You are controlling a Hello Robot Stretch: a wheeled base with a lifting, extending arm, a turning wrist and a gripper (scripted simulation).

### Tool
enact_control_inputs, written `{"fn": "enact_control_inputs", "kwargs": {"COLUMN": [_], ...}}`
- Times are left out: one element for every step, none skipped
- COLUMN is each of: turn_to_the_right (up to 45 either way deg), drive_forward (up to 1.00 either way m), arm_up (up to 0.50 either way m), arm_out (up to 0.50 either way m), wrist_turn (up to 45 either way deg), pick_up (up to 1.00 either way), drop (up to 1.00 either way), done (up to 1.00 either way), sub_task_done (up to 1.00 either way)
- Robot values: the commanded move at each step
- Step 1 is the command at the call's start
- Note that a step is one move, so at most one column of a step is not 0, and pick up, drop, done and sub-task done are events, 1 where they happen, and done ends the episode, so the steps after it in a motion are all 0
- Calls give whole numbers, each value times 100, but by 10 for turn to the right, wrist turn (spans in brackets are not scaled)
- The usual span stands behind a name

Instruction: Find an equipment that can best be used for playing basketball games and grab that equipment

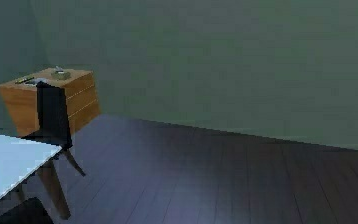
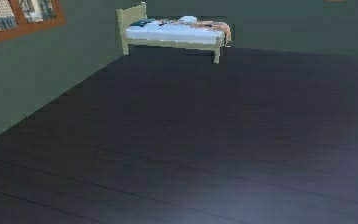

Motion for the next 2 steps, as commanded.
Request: {"fn": "enact_control_inputs", "kwargs": {"turn_to_the_right": [-450,-450], "drive_forward": [0,0], "arm_up": [0,0], "arm_out": [0,0], "wrist_turn": [0,0], "pick_up": [0,0], "drop": [0,0], "done": [0,0], "sub_task_done": [0,0]}}
